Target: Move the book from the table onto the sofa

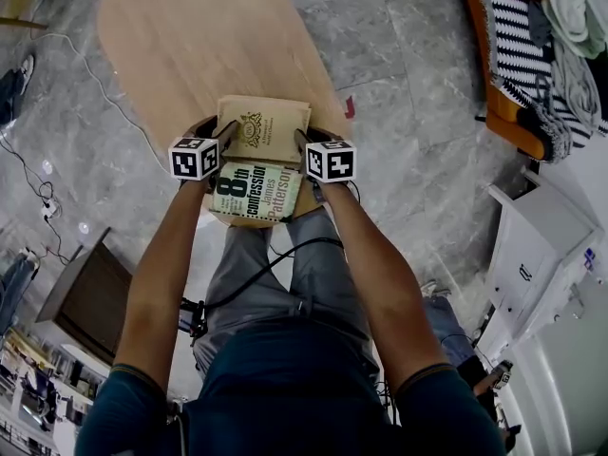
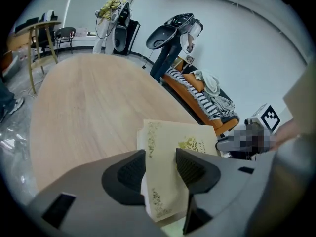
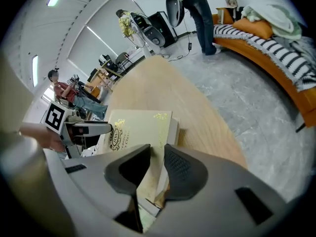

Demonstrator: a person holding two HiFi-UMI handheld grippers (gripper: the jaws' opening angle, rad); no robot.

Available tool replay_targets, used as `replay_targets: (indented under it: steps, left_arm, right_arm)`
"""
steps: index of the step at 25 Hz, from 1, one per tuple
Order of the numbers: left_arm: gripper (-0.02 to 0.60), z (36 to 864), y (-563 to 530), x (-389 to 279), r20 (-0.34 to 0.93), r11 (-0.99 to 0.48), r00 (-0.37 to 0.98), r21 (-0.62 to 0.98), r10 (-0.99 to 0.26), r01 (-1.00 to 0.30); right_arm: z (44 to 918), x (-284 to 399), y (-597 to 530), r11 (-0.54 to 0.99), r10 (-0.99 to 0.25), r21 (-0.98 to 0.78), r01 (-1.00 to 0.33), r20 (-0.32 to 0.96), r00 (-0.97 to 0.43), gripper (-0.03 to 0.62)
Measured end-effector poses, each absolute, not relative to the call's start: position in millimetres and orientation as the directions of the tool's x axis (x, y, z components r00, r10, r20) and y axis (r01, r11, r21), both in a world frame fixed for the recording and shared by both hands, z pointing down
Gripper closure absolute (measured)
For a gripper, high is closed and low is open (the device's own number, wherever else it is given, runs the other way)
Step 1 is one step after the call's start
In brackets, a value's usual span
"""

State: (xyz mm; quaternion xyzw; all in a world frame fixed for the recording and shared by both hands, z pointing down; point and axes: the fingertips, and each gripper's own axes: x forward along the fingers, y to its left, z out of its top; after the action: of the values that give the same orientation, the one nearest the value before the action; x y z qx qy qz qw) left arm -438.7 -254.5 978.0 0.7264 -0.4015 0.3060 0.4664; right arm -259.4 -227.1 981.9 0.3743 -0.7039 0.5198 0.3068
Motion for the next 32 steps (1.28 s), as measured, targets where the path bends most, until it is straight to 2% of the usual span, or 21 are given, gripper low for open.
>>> replay_targets:
  steps: [7, 15, 25, 32]
  left_arm:
    - [0.387, 930, -259, -439, 0.786, -0.271, 0.479, 0.399, -0.392, -0.876]
    - [0.390, 827, -290, -438, 0.693, -0.347, 0.482, 0.340, -0.536, -0.874]
    - [0.397, 653, -311, -433, 0.479, -0.434, 0.515, 0.278, -0.711, -0.857]
    - [0.399, 532, -287, -429, 0.311, -0.513, 0.556, 0.215, -0.771, -0.831]
  right_arm:
    - [937, -258, -236, 0.254, -0.295, -0.469, -0.846, 0.795, -0.530, 0.503]
    - [841, -256, -268, 0.326, -0.464, -0.423, -0.845, 0.708, -0.533, 0.503]
    - [672, -250, -289, 0.433, -0.678, -0.298, -0.851, 0.514, -0.525, 0.503]
    - [549, -246, -261, 0.441, -0.797, -0.195, -0.876, 0.363, -0.482, 0.503]
